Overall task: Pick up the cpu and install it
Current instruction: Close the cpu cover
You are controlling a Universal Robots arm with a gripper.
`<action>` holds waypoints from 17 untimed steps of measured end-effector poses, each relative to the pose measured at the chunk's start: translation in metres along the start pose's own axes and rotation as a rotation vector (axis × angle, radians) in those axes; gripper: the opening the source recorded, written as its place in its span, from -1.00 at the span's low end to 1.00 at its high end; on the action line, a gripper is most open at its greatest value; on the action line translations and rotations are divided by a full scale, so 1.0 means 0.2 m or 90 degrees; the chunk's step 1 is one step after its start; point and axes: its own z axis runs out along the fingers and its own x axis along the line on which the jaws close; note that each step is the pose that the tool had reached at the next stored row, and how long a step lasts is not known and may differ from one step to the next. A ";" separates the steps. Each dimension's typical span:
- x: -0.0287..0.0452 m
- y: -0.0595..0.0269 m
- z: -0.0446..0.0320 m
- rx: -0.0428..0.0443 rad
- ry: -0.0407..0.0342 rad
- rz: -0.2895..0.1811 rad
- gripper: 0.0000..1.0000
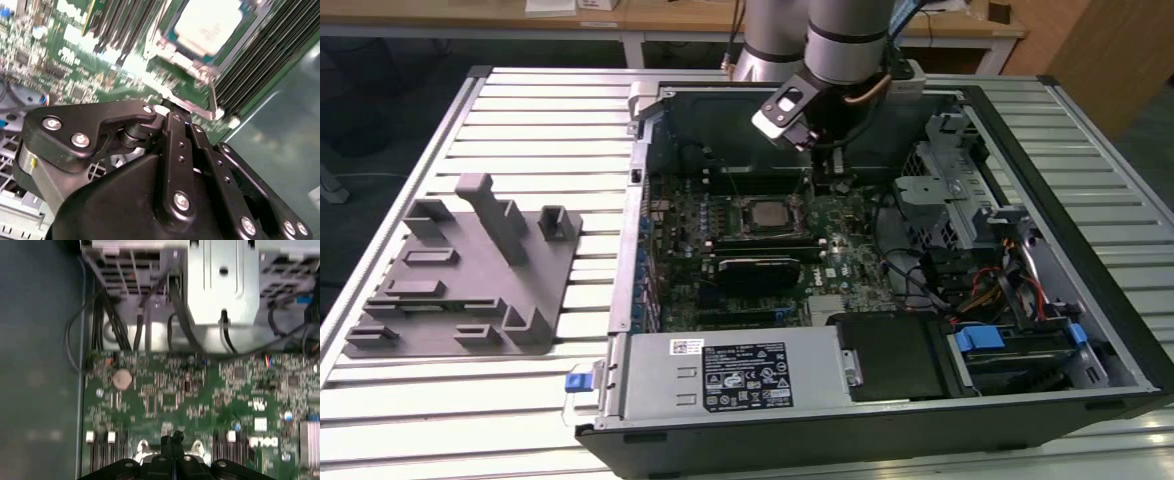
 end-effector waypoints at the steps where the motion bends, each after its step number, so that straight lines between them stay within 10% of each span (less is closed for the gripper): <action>1: 0.000 -0.017 -0.001 0.0000 0.0004 0.000 -0.79; 17: 0.000 -0.043 -0.002 0.0085 0.0004 0.000 -0.79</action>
